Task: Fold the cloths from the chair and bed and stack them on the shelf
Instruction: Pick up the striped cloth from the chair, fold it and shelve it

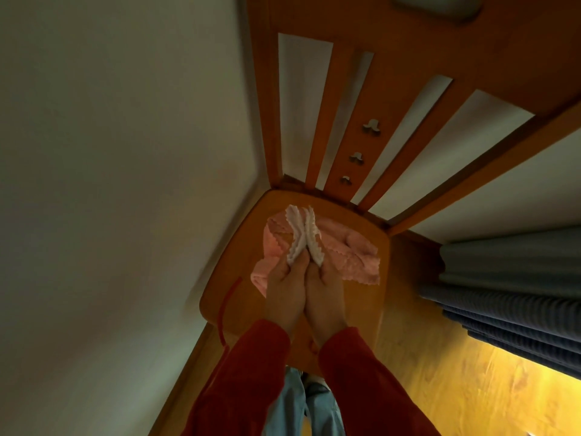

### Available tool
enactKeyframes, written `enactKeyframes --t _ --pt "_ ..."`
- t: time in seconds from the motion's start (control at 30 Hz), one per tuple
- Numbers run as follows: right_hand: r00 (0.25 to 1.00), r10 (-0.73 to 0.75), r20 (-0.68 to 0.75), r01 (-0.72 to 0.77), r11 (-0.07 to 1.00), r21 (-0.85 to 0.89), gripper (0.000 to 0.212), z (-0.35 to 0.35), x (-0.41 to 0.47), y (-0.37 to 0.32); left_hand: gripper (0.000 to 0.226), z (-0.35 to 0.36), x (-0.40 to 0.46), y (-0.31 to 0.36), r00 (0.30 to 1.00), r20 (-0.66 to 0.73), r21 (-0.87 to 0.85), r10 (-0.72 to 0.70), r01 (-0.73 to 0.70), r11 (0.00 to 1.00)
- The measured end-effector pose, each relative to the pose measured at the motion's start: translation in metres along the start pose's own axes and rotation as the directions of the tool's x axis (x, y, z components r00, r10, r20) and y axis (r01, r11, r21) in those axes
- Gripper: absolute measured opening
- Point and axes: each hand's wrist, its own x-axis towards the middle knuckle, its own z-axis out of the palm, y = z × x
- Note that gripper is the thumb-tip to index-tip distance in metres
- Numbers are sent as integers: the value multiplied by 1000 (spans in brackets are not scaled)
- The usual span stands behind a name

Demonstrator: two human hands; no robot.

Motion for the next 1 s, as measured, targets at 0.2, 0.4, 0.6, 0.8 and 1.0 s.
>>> enactKeyframes --t 0.2,0.4,0.6,0.8,1.0 --pt "1000 -21 -11 20 998 -61 40 -1 -6 7 30 -4 -2 -4 1000 14 53 -17 16 998" --pt "999 33 18 -31 993 -116 44 -3 -10 7 30 -5 -4 -2 996 31 114 -87 83 990" --pt "959 111 259 -52 974 -222 42 -13 -10 -11 53 -9 1 -10 972 142 -95 -186 200 975" --pt "996 52 77 -42 992 -117 26 -45 17 8 39 -28 18 -15 940 124 -517 -318 335 788" --pt "920 218 327 -345 847 405 38 -53 21 -11 57 -29 26 -24 933 138 -603 -331 344 719"
